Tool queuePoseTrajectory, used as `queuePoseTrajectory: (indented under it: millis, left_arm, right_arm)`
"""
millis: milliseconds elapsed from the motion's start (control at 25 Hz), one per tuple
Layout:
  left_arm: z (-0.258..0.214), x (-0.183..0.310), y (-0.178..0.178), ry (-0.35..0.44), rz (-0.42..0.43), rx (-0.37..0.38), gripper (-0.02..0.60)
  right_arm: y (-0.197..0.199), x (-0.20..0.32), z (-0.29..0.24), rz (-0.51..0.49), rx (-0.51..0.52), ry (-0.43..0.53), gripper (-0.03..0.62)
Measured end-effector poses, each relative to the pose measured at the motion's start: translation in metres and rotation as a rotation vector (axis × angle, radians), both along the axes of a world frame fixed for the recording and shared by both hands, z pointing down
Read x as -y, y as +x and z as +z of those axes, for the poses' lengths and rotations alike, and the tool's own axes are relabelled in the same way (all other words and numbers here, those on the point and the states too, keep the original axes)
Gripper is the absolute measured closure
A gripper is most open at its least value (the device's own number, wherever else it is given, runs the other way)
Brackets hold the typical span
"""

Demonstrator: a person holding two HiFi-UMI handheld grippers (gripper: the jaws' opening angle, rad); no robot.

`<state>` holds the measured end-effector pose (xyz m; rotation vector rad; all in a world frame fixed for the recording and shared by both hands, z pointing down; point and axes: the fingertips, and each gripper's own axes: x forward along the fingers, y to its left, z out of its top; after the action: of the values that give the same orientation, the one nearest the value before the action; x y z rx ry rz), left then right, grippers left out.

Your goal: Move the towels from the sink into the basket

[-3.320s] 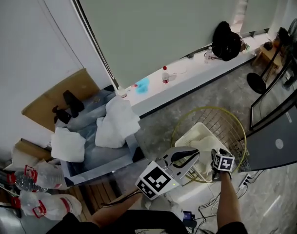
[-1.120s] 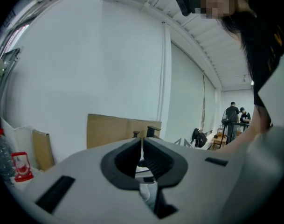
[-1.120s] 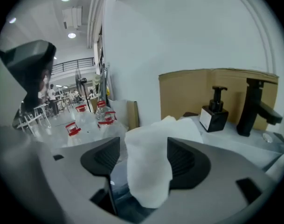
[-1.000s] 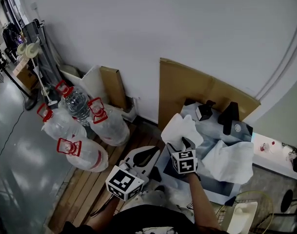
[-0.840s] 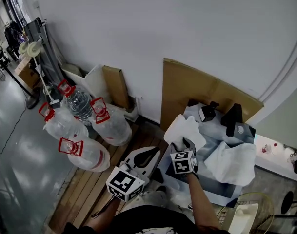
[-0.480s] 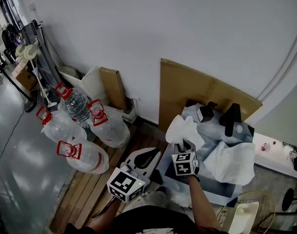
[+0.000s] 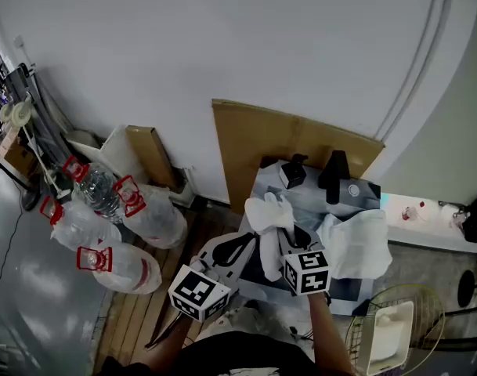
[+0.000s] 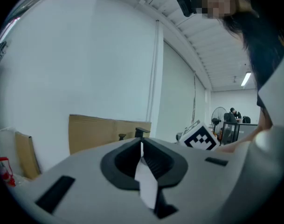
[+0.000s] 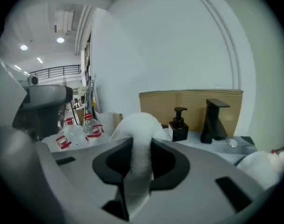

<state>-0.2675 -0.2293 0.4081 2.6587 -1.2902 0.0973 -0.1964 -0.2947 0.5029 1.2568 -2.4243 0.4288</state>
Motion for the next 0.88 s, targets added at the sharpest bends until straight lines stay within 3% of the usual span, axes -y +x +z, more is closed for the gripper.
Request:
queuePoseTrajectory:
  millis: [480,880]
  left_arm:
    - [-0.026,-0.025,0.158,0.042,0.229,-0.025,0.574]
    - [-0.034,-0.067,0.32,0.068,0.494,-0.028,0.574]
  right_arm:
    - [0.161,-0.054,-0.088,0.175,0.072,0.139,0.511]
    - [0.341,-0.128,-0.122,0.444,0.072,0.212,0.511]
